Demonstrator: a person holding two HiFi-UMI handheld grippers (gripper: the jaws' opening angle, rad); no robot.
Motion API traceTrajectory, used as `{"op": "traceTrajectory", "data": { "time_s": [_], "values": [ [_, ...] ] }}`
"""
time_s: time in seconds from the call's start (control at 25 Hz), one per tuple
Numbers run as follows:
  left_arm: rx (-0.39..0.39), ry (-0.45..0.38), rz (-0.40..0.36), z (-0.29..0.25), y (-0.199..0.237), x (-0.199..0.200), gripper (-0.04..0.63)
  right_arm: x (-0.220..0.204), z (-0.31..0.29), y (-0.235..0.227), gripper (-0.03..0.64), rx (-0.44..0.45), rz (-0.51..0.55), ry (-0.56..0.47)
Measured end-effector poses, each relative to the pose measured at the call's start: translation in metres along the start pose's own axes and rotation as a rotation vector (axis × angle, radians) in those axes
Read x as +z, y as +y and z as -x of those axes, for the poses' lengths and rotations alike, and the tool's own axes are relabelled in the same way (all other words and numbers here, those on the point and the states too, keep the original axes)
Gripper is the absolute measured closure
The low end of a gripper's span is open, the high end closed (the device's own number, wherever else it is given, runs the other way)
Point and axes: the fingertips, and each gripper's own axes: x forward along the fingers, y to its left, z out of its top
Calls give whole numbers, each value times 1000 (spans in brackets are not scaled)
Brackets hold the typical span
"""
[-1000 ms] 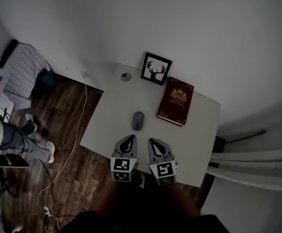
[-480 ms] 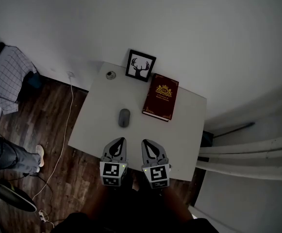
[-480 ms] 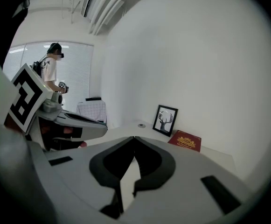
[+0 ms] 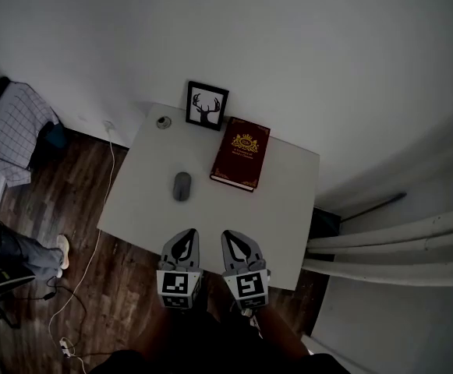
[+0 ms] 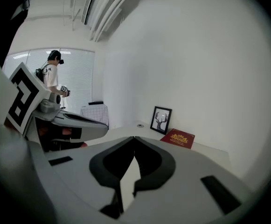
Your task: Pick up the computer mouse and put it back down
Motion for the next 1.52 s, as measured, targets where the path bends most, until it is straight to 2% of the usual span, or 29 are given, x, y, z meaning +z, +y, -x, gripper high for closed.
{"op": "traceTrajectory", "data": {
  "time_s": [0.16, 0.44, 0.6, 0.76, 1.12, 1.36, 1.52],
  "values": [
    [24, -12, -19, 16, -37, -8, 595, -10, 37, -14, 597, -1, -7, -28],
    [7, -30, -40, 47, -123, -16, 595, -26, 118, -25, 597, 8, -36, -92],
    [45, -41, -80, 71, -169, -28, 595, -42, 168, -30, 597, 15, -44, -129],
    [69, -52, -55, 95, -198, -34, 595, -60, 202, -35, 598, 22, -11, -143],
    [98, -160, -99, 129, -221, -9, 595, -39, 244, -38, 597, 7, -32, -216],
    [57, -243, -115, 142, -224, 22, 595, -27, 249, -32, 597, -29, -17, -246],
    [25, -254, -128, 155, -224, 29, 595, -22, 249, -20, 597, -39, -21, -240]
  ]
}}
